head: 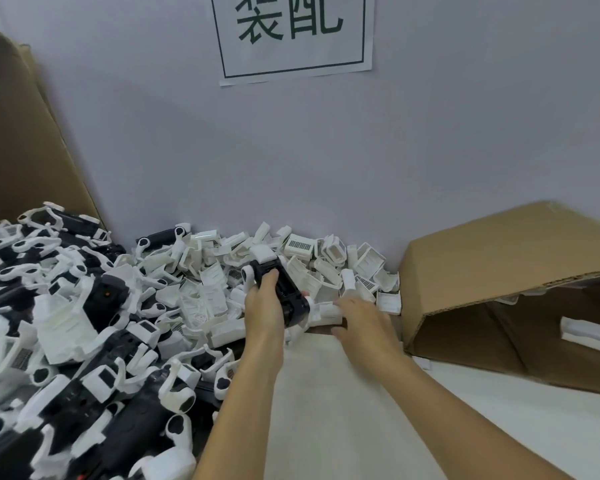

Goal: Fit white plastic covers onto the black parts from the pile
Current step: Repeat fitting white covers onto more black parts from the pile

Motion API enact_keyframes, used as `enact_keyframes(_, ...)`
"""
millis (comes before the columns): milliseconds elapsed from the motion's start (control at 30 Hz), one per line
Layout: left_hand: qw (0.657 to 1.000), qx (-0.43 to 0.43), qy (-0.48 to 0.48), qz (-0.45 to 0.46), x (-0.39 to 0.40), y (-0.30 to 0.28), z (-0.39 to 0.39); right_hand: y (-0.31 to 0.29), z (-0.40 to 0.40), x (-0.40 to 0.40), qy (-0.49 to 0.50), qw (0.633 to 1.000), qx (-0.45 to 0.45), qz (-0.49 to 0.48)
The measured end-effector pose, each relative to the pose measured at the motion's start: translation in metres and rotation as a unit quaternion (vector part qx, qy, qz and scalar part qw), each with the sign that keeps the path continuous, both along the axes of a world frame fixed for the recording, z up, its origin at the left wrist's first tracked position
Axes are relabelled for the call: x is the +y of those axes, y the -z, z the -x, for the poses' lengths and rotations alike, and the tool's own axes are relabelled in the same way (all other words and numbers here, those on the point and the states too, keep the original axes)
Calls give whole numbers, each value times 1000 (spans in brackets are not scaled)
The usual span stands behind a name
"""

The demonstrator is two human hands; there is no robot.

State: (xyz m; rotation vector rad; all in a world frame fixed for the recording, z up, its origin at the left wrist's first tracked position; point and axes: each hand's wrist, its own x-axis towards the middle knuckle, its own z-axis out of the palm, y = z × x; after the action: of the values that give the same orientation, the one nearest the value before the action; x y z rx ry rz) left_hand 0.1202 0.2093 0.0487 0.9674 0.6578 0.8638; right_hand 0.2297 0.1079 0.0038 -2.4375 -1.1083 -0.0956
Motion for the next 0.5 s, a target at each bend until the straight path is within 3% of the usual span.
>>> enact_keyframes(133,1000,7,5,-24,0,2,0,5,-4,-5,16,991,-22,-130)
enact_keyframes(267,999,16,31,-37,-5,3,-3,7,10,-18,-2,940,111,-322)
enact_keyframes(400,989,55,122,-56,-15,3,-5,19,21,-40,18,897,245,-369)
enact_keyframes(500,972,142,161,-95,-22,4,-3,26,22,-51,40,879,243,-407)
